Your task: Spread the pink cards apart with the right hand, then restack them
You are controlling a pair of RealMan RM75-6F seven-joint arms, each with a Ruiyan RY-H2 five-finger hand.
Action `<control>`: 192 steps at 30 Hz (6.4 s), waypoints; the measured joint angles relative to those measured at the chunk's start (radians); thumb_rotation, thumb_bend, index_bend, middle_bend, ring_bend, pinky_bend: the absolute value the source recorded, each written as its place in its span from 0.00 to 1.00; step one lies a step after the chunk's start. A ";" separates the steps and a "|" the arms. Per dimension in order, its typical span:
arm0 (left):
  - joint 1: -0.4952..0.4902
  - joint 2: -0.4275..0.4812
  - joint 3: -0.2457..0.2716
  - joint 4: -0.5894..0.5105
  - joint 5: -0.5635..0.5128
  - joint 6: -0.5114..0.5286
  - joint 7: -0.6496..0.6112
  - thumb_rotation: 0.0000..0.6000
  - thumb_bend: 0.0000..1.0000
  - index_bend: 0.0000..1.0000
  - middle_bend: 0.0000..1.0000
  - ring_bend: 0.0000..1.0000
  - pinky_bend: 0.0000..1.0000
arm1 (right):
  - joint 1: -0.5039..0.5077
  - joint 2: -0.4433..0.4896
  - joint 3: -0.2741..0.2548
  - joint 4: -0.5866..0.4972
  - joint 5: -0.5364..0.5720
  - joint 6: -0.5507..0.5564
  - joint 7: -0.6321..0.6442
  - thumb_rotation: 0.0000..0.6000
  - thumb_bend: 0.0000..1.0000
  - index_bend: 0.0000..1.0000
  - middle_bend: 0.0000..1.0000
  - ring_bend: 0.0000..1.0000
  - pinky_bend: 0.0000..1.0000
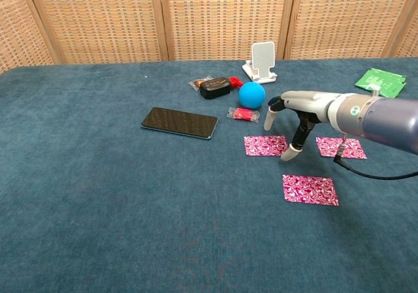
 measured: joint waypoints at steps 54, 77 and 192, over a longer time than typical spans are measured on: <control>0.004 0.008 0.005 -0.001 0.013 0.006 -0.023 1.00 0.00 0.00 0.00 0.00 0.00 | 0.041 -0.055 0.017 0.024 0.091 0.021 -0.060 1.00 0.47 0.55 0.00 0.00 0.00; 0.007 0.014 0.022 -0.010 0.064 0.010 -0.034 1.00 0.00 0.00 0.00 0.00 0.00 | -0.061 0.124 -0.072 -0.363 -0.006 0.198 -0.125 1.00 0.47 0.54 0.00 0.00 0.00; 0.005 0.006 0.025 -0.007 0.059 0.001 -0.015 1.00 0.00 0.00 0.00 0.00 0.00 | -0.237 0.098 0.012 -0.292 0.081 0.378 -0.226 1.00 0.20 0.40 0.00 0.00 0.00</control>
